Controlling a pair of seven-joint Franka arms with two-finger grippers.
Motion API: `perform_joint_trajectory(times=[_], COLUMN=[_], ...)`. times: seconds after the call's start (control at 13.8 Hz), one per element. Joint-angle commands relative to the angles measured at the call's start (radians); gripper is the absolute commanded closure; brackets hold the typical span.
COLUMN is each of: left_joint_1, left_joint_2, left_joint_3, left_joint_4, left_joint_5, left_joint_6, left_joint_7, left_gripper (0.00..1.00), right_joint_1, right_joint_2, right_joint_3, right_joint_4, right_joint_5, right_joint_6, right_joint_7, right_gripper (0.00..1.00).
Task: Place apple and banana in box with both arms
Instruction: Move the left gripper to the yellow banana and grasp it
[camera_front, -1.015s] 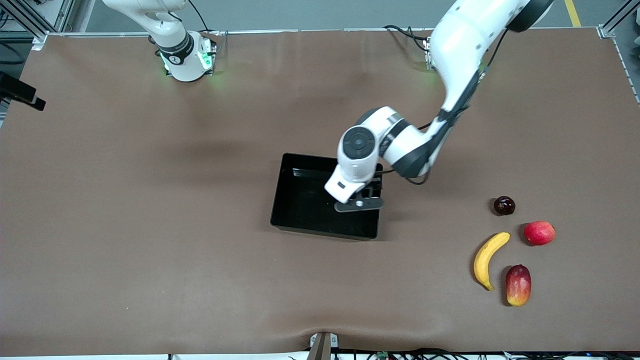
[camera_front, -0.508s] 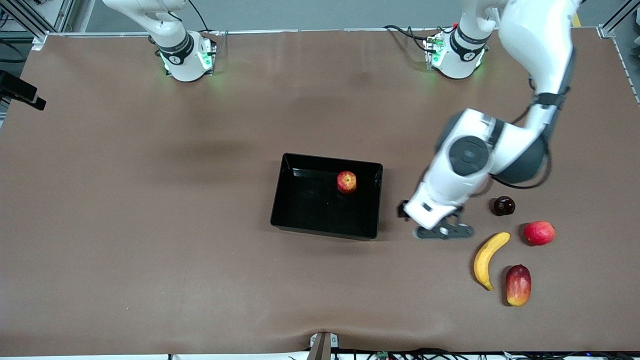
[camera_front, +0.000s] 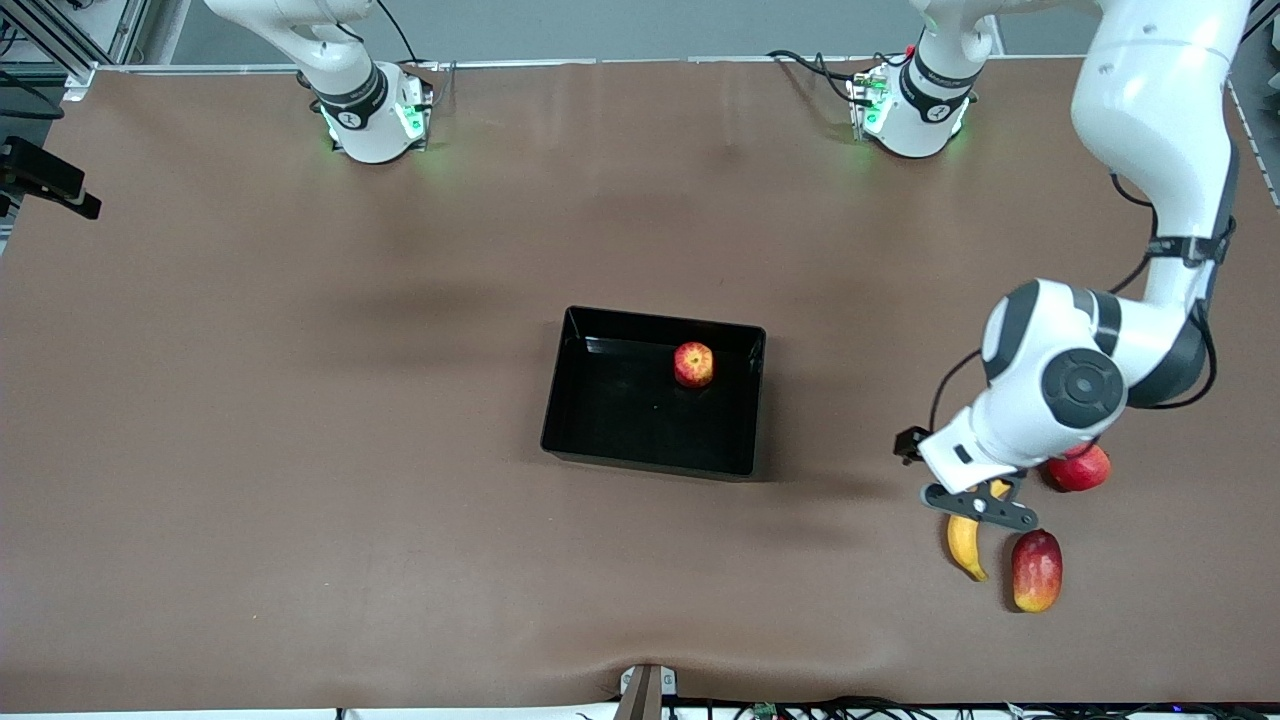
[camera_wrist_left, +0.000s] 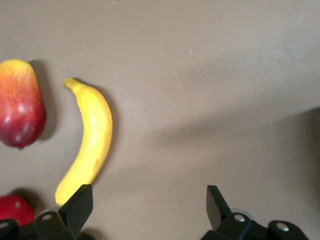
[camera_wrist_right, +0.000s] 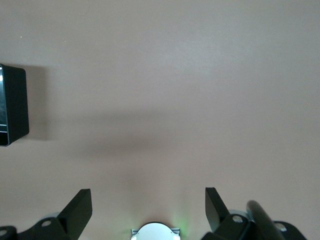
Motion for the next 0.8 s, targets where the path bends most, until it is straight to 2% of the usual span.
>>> perform_joint_trajectory(times=[0.0, 0.29, 0.58, 0.65, 0.73], left_joint_1=[0.023, 0.073, 0.089, 0.089, 0.089], left_joint_2=[0.06, 0.121, 0.183, 0.187, 0.189], left_joint_3=[0.002, 0.007, 0.012, 0.013, 0.013], left_joint_4=[-0.001, -0.001, -0.01, -0.013, -0.015], left_joint_5=[0.032, 0.135, 0.155, 0.155, 0.155], left_joint_6=[0.092, 0.181, 0.27, 0.276, 0.276], left_joint_7=[0.11, 0.19, 0.19, 0.19, 0.19], left_gripper=[0.0, 0.0, 0.0, 0.05, 0.22], right_joint_1=[0.002, 0.006, 0.002, 0.003, 0.002], right_joint_2=[-0.024, -0.024, -0.023, -0.023, -0.023], right_joint_3=[0.0, -0.001, -0.001, -0.001, -0.001], right_joint_4=[-0.025, -0.025, -0.025, -0.025, -0.025], right_joint_5=[0.005, 0.005, 0.005, 0.005, 0.005], right_joint_6=[0.009, 0.003, 0.002, 0.0, 0.0], right_joint_7=[-0.015, -0.012, -0.012, -0.011, -0.011], right_gripper=[0.0, 0.0, 0.0, 0.0, 0.0])
